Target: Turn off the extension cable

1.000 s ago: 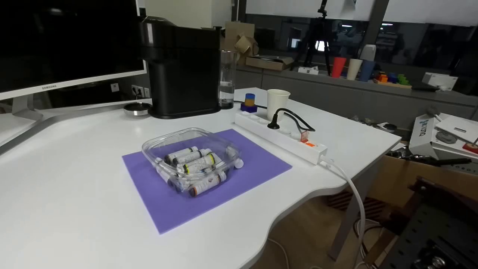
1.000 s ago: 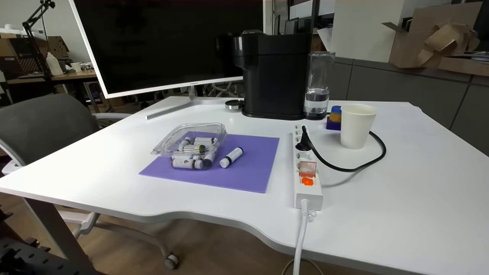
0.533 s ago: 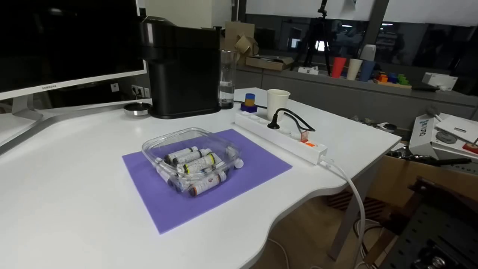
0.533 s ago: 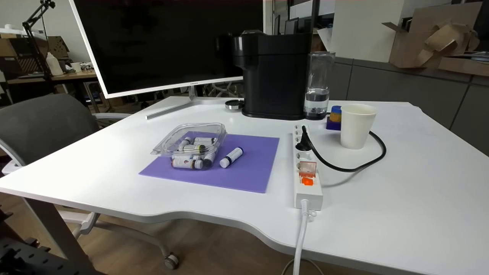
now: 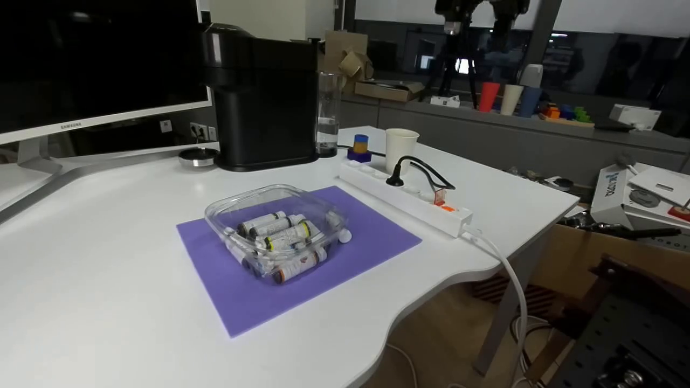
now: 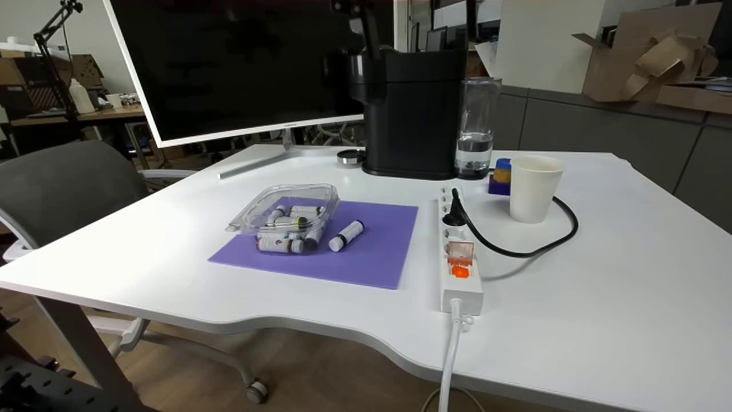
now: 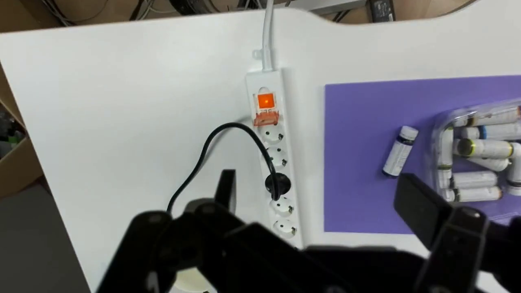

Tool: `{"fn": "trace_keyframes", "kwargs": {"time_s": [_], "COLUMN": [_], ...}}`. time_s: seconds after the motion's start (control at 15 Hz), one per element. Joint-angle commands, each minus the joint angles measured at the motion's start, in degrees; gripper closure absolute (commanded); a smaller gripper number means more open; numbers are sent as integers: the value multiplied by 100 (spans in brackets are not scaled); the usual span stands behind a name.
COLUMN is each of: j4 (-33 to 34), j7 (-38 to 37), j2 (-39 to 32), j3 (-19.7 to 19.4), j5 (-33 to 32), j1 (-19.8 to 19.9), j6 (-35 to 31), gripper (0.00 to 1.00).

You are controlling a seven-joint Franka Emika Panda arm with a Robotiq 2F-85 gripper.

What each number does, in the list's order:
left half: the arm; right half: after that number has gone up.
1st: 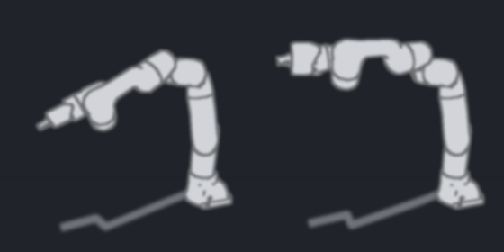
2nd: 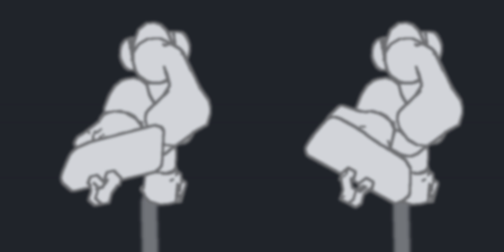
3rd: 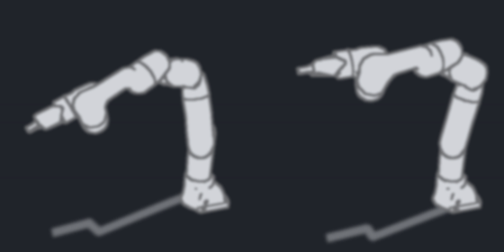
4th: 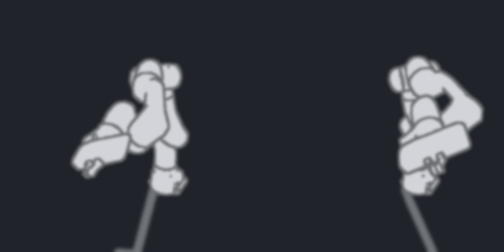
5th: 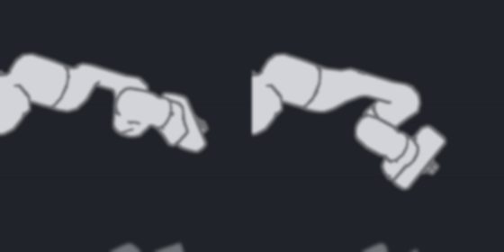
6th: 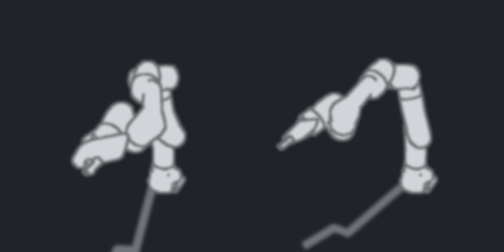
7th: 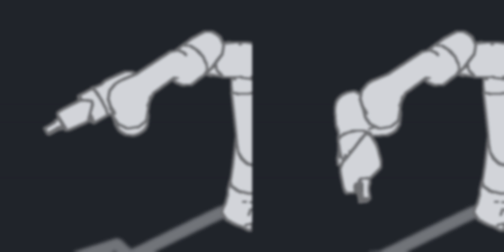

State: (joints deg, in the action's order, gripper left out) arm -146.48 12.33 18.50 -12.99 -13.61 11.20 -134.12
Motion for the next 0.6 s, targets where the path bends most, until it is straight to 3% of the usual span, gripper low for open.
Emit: {"fn": "trace_keyframes", "kwargs": {"time_s": [0.0,0.13,0.2,0.33,0.53], "j4": [388,473,504,579,691], "j7": [487,720,773,877,963], "j2": [-966,-1367,-1551,-1879,-2308], "j3": [-218,-284,-300,-297,-270], "j5": [93,209,250,344,427], "j1": [40,59,88,146,247], "j6": [-548,-697,-771,-837,-898], "gripper": [0,0,25,32,54]}}
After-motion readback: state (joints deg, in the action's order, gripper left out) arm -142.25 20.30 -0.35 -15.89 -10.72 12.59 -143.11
